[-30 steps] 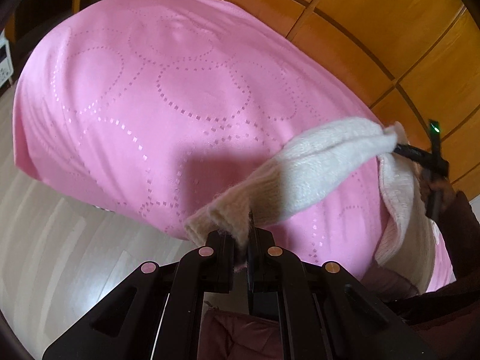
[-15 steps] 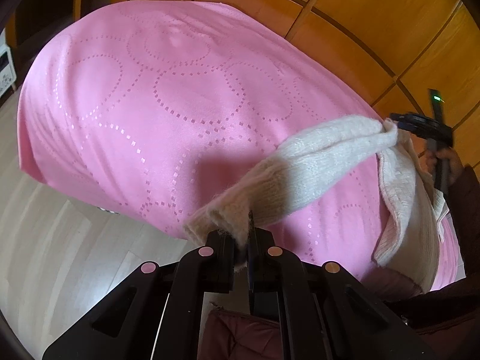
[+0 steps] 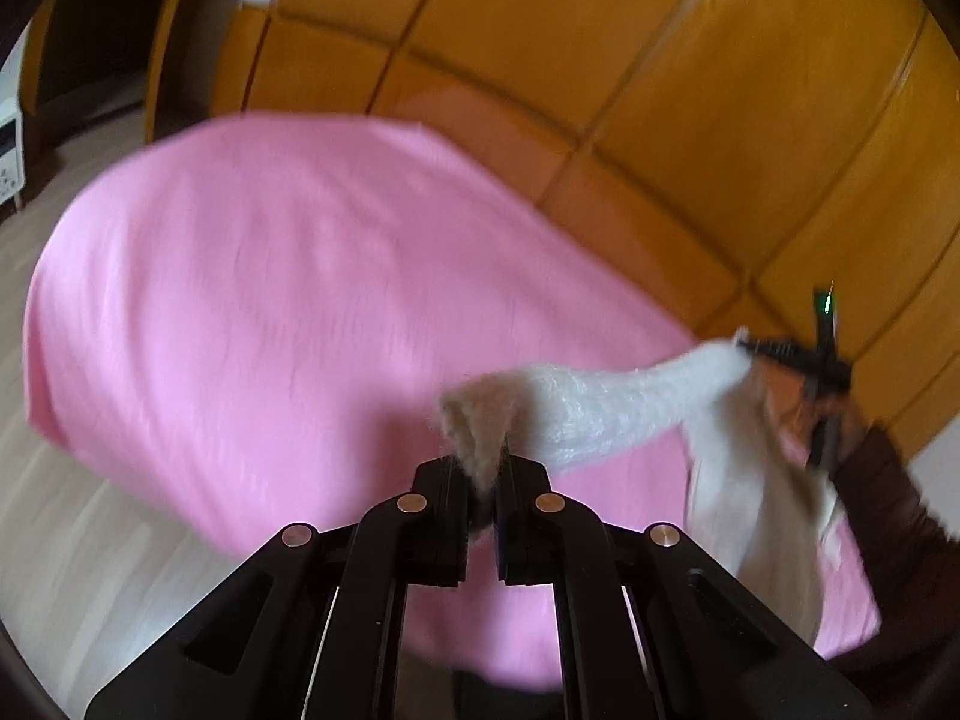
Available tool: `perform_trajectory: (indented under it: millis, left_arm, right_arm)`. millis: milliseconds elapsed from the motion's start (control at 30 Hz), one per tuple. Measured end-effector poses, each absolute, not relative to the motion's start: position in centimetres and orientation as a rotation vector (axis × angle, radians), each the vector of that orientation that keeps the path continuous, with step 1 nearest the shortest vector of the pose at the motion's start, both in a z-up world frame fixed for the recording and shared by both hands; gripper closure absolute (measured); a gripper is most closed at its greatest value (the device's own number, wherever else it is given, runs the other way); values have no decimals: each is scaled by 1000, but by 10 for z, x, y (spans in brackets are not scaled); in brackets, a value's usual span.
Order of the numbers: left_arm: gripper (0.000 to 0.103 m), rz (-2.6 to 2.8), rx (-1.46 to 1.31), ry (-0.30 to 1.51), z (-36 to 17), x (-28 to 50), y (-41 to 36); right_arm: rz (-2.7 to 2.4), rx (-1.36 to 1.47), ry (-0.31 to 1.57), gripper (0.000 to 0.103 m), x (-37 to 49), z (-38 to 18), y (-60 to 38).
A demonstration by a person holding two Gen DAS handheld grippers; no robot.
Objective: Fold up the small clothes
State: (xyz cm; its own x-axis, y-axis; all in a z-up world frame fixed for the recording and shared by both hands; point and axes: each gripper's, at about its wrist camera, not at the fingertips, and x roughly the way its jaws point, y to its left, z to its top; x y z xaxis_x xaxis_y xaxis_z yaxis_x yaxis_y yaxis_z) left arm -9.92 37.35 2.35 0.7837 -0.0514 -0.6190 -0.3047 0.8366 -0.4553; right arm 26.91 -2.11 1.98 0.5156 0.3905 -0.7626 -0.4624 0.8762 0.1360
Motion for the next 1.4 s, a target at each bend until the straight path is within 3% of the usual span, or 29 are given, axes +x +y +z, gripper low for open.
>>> perform_trajectory:
  millis: [200,433,467,500,533,567,600,700,833,1033,1400]
  left_arm:
    - [98,269,-633,623,38,-18,430]
    - [98,444,-695,822,-11,75,488]
    - [98,476,-696,838,-15,80,490]
    - [96,509,-693,848,-18,85,493]
    - [93,529,-692,856,-19,87,497]
    - [80,552,-696,856,-19,86,499]
    - [65,578,-698,851,-19,82,504]
    - [56,662,-674,813,-8,64,509]
    - [56,469,-699,791,-7,35,472]
    - [56,-71,-694,856,-30,9,348]
    - [56,-559,-885,1038,-78,17,205]
  right_arm:
    - [448,10,884,98,309,13,5]
    - [410,54,929,95,335,-27,29]
    - [413,66,928,90,334,-29,26]
    - [421,88,919,65,335,-30,22]
    - [434,111,906,49,331,-28,15]
    - [424,117,887,41,325,-25,5]
    - [423,118,875,41,321,-22,2]
    - [468,108,857,42,292,-15,-17]
    - [508,95,840,36,234,-10,-56]
    - [432,97,884,33,134,-28,-137]
    - [40,256,970,28,-24,-61,-313]
